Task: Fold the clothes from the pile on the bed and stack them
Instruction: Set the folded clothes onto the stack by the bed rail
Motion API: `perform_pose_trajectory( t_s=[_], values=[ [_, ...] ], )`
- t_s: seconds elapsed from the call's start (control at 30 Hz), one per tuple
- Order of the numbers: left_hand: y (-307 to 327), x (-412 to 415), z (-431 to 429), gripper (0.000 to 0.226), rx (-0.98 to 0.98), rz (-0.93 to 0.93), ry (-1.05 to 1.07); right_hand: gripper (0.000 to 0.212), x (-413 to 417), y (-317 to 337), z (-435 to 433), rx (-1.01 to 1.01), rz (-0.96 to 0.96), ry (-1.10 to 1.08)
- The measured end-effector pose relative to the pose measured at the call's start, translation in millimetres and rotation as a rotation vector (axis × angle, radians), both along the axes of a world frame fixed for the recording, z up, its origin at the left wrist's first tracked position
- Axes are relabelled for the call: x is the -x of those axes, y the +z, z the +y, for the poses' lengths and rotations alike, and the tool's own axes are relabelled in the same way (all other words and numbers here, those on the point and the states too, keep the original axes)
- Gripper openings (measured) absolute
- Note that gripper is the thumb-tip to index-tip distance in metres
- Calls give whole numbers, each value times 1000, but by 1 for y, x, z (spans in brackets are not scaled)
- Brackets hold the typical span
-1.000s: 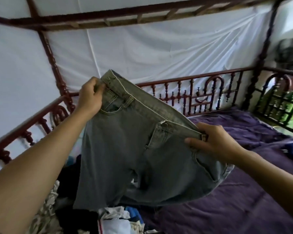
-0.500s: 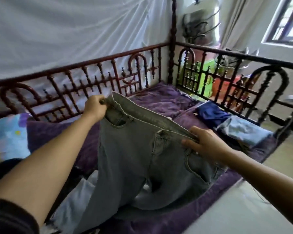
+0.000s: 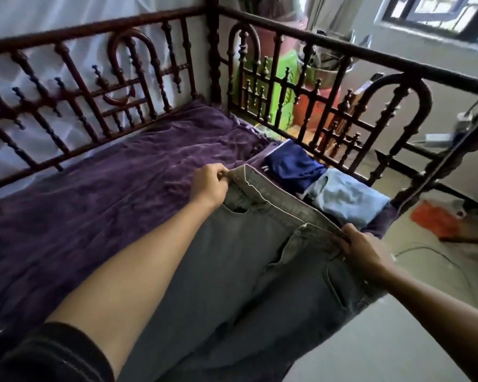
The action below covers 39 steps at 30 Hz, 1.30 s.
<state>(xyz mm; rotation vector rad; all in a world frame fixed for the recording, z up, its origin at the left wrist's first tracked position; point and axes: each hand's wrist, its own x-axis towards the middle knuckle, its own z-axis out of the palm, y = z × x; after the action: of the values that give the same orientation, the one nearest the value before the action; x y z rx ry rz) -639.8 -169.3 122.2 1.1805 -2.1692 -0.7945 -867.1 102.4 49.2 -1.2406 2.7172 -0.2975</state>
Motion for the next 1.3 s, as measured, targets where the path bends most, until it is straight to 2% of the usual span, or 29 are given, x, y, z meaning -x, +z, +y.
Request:
perform_pose_trajectory(
  t_s=[0.1,0.23,0.33,0.4,0.5,0.6,0.73,0.87,0.93,1.0,1.07,1.17,1.23,1.3],
  values=[
    [-24,50,-8,14,-76,-14,-45,30,44,-25,-17,-62,-4,-83],
    [-85,84,-26,12,-232,-109,-61,33,84,-88,-54,-225,-25,-90],
    [-142,84,-39,45,-399,-161,-79,33,103,-145,-87,-311,-64,-104],
    [-173,74,-45,63,-444,-174,-33,24,114,-178,-105,-385,-110,-118],
    [-216,40,-49,63,-525,-254,80,10,124,-212,-123,-533,-148,-117],
    [-259,-12,-44,49,-654,-420,235,33,124,-227,-153,-635,-57,-28],
    [-305,-77,-26,44,-785,-662,413,43,98,-236,-231,-454,-13,324],
    [-346,-117,-23,56,-713,-749,481,53,47,-265,-320,-273,-86,660],
    [-365,-132,-22,65,-729,-791,511,65,29,-289,-350,-329,-129,704],
    [-373,-143,-17,52,-805,-828,567,70,23,-309,-364,-470,-96,700],
    [-369,-146,-10,10,-795,-807,638,54,25,-314,-365,-497,-22,709],
    [-352,-143,-17,13,-608,-672,736,32,45,-304,-364,-320,-7,654],
    [-340,-137,-39,7,-415,-624,748,30,61,-292,-374,-240,14,588],
    [-339,-130,-63,17,-295,-605,714,30,73,-289,-387,-227,44,484]
  ],
)
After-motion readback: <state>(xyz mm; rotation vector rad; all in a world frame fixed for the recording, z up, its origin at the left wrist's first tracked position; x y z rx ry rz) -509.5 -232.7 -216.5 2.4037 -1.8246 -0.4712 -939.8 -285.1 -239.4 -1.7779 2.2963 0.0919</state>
